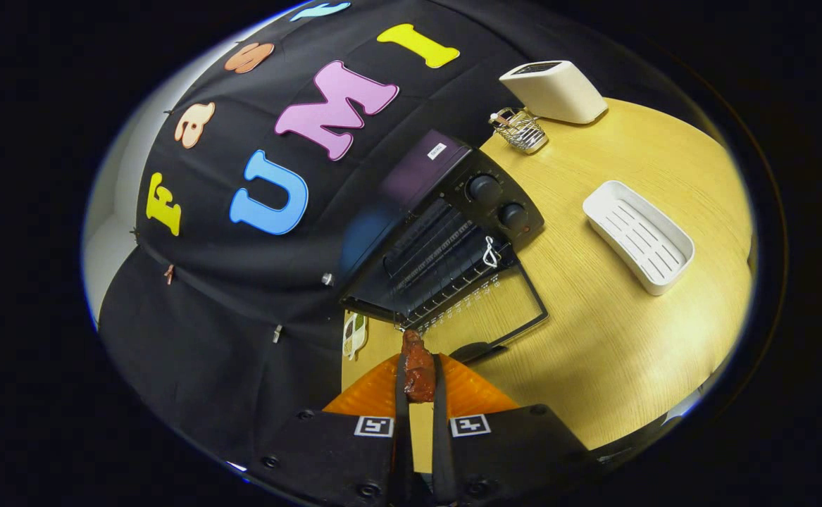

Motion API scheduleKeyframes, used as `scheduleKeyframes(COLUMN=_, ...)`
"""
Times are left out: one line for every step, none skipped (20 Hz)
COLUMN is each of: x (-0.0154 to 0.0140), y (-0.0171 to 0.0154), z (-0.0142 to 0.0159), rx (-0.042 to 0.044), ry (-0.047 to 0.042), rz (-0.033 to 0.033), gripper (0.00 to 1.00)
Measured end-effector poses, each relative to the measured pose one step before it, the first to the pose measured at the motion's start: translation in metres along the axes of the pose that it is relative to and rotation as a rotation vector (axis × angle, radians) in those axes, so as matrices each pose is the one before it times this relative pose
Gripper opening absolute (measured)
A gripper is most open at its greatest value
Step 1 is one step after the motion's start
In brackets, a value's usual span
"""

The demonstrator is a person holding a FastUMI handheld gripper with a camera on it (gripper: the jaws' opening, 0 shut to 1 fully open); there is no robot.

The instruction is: Open the toaster oven, put the food inside, and close the toaster oven door.

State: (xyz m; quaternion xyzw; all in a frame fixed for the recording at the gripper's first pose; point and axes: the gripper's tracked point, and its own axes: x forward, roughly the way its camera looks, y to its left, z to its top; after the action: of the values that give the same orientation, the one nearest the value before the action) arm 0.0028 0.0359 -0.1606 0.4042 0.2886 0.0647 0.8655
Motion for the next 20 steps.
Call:
scheduleKeyframes(x=0.00953, y=0.00085, z=-0.00027, rx=0.00481, ry=-0.00699, rz=0.00388, gripper=0.14)
scheduleKeyframes(x=0.00832, y=0.00064, z=0.00079, rx=0.00533, ry=-0.00885, rz=0.0039, gripper=0.14)
scheduleKeyframes(x=0.01111, y=-0.00041, z=0.00161, rx=0.00466, ry=-0.01424, rz=-0.00118, gripper=0.14)
scheduleKeyframes(x=0.01149, y=-0.00093, z=0.00288, rx=0.00533, ry=-0.0163, rz=-0.00223, gripper=0.14)
scheduleKeyframes(x=0.01029, y=0.0014, z=0.00171, rx=0.00727, ry=-0.01558, rz=0.00197, gripper=0.14)
scheduleKeyframes(x=0.01118, y=0.00164, z=0.00304, rx=0.00766, ry=-0.0197, rz=0.00508, gripper=0.14)
scheduleKeyframes(x=0.01055, y=0.00175, z=0.00369, rx=0.00738, ry=-0.02471, rz=0.00582, gripper=0.14)
scheduleKeyframes(x=0.01129, y=0.00122, z=0.00388, rx=0.01046, ry=-0.01906, rz=0.00659, gripper=0.14)
scheduleKeyframes(x=0.01125, y=0.00087, z=0.00059, rx=0.01534, ry=-0.01308, rz=0.00552, gripper=0.14)
scheduleKeyframes(x=0.01147, y=0.00018, z=0.00117, rx=0.01655, ry=-0.01294, rz=0.0047, gripper=0.14)
scheduleKeyframes(x=0.01063, y=-0.00061, z=0.00129, rx=0.01582, ry=-0.01448, rz=0.00543, gripper=0.14)
scheduleKeyframes(x=0.0106, y=-0.00063, z=0.00165, rx=0.01364, ry=-0.0228, rz=0.00313, gripper=0.14)
scheduleKeyframes(x=0.00837, y=-0.00122, z=0.00182, rx=0.00917, ry=-0.0262, rz=-0.00293, gripper=0.14)
scheduleKeyframes(x=0.0093, y=-0.00172, z=0.00397, rx=0.00305, ry=-0.03773, rz=-0.00454, gripper=0.14)
scheduleKeyframes(x=0.00894, y=-0.00143, z=0.0023, rx=0.00264, ry=-0.03065, rz=-0.00074, gripper=0.14)
scheduleKeyframes(x=0.00897, y=-0.0001, z=0.0008, rx=0.00929, ry=-0.02033, rz=0.00623, gripper=0.14)
scheduleKeyframes(x=0.00788, y=-0.00028, z=-0.00022, rx=0.01235, ry=-0.0156, rz=0.00315, gripper=0.14)
scheduleKeyframes(x=0.00871, y=-0.00257, z=0.0003, rx=0.01341, ry=-0.01052, rz=-0.00099, gripper=0.14)
scheduleKeyframes(x=0.00825, y=-0.00464, z=0.00051, rx=0.01073, ry=-0.00955, rz=-0.00906, gripper=0.14)
scheduleKeyframes(x=0.00777, y=-0.00516, z=0.00053, rx=0.00575, ry=-0.01235, rz=-0.01416, gripper=0.14)
